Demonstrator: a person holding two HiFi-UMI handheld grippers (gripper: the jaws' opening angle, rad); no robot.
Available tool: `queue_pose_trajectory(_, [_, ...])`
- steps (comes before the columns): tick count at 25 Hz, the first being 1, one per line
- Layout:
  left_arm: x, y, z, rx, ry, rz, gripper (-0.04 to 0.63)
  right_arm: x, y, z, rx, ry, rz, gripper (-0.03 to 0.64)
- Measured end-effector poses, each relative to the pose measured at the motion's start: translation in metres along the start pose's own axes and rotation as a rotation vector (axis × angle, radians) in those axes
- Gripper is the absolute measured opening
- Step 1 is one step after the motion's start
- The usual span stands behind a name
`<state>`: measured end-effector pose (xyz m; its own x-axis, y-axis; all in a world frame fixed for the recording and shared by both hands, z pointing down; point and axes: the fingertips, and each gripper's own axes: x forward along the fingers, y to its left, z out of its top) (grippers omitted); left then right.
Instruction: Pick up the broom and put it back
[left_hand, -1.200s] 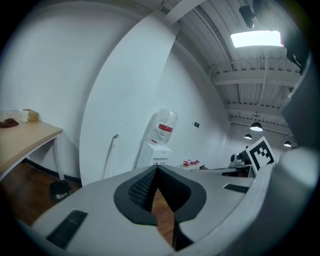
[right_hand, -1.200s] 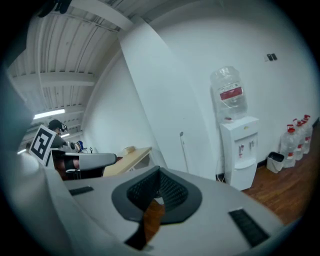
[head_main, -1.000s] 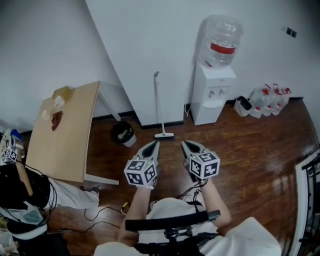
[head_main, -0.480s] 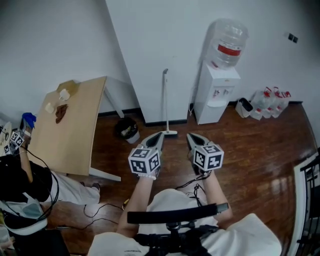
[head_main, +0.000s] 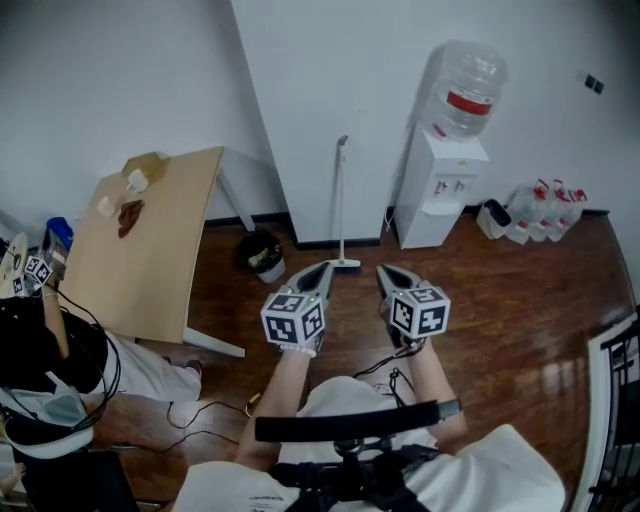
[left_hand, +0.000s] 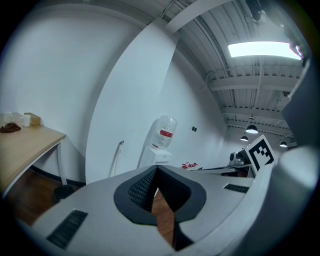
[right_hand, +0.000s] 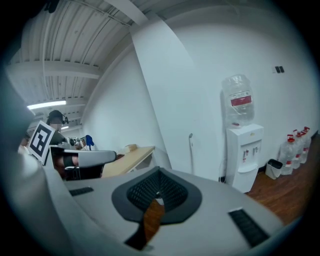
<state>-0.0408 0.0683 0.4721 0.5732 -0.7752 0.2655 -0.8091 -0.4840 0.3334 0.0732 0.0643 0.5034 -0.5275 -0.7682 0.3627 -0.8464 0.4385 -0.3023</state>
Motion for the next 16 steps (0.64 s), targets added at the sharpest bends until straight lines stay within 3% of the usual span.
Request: queue_pose_trajectory(16, [-0.0062, 0.0031, 0.0005, -0.020, -0.009, 0.003, -0.011, 0.0015, 0.0088, 0.0046, -0.026, 0.007, 0.004, 0.012])
